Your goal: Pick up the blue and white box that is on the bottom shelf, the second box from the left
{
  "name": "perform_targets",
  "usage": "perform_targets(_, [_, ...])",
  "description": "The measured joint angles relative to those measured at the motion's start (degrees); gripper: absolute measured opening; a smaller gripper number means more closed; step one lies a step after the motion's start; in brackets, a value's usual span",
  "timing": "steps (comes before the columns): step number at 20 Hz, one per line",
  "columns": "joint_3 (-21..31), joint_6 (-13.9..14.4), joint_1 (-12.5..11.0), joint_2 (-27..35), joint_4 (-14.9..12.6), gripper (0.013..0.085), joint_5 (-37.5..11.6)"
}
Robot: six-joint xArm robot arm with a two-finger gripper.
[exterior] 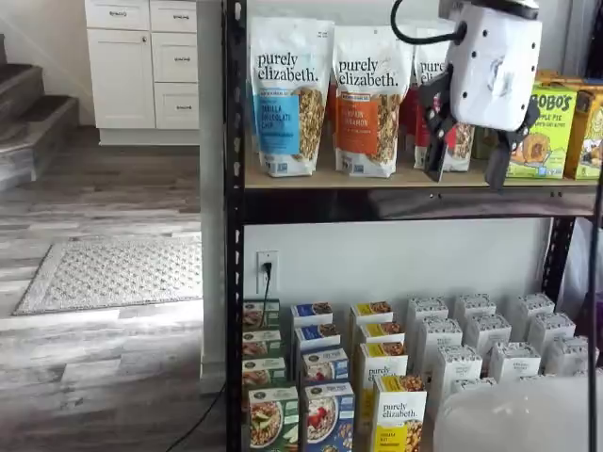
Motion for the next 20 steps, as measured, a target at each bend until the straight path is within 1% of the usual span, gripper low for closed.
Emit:
perform_targets(8, [3.91, 1.08, 2.06, 0.93, -1.19, 0.085, -5.94])
perform_targets(13, [7.64, 1.77, 3.26, 1.81, -1.59, 0.085, -10.38])
perform_targets(20, [13.52, 2.16, 4.31, 2.6, -1.8, 0.085, -17.36])
